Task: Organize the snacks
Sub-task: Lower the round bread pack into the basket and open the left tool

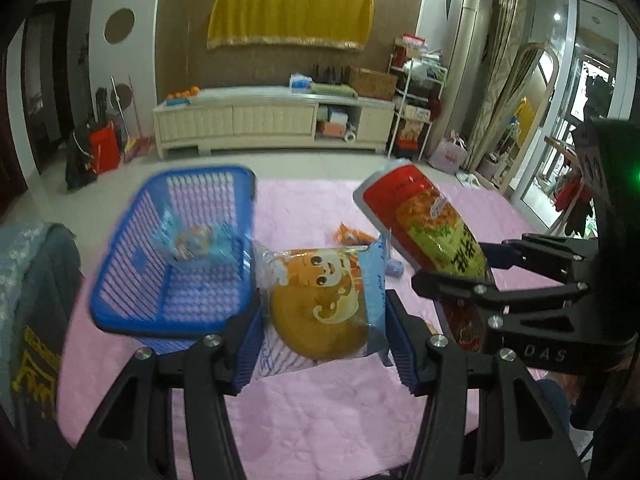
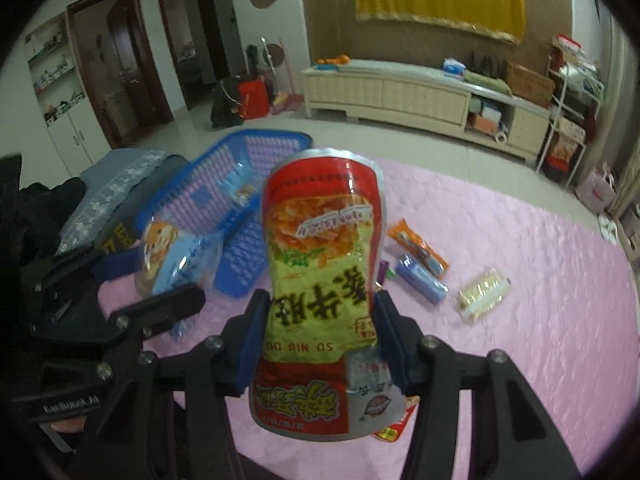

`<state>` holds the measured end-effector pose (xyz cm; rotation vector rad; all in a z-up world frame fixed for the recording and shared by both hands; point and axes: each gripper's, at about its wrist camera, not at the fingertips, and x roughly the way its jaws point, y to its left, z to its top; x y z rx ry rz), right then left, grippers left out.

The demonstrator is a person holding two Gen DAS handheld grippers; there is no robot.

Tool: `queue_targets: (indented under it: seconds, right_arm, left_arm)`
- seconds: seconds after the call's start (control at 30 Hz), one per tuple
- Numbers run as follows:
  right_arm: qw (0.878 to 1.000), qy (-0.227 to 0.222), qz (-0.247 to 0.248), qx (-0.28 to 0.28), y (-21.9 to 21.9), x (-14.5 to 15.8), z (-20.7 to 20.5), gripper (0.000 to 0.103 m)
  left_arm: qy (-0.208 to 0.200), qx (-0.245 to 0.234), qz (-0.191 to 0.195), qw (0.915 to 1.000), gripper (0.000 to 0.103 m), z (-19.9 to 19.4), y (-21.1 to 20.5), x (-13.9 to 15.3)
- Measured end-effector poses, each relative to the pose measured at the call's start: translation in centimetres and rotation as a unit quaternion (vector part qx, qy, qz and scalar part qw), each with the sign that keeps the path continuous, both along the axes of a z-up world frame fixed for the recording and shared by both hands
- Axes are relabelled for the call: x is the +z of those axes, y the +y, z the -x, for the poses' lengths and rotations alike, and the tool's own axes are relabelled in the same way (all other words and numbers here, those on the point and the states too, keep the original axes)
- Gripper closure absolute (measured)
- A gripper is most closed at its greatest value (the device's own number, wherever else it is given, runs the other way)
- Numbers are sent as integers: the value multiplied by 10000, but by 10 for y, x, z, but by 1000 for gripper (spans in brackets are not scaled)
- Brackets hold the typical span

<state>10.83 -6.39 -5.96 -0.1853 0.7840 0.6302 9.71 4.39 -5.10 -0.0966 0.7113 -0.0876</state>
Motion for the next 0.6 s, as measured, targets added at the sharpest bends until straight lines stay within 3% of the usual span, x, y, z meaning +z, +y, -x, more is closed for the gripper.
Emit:
queue_targets:
  seconds: [0.23, 0.33, 0.6]
  right_arm:
    - [9996, -163, -171, 125, 24, 26, 0, 46]
    - [9994, -191, -237, 161, 38, 35, -5, 46]
    - [9990, -54, -337, 305, 78, 40, -25, 46]
  left_arm:
    - [-284, 145, -301, 9990, 49, -2, 41, 41]
    - [-304, 240, -430, 9983, 49, -8, 60, 45]
    - [-64, 318, -253, 9992, 49, -37, 99, 48]
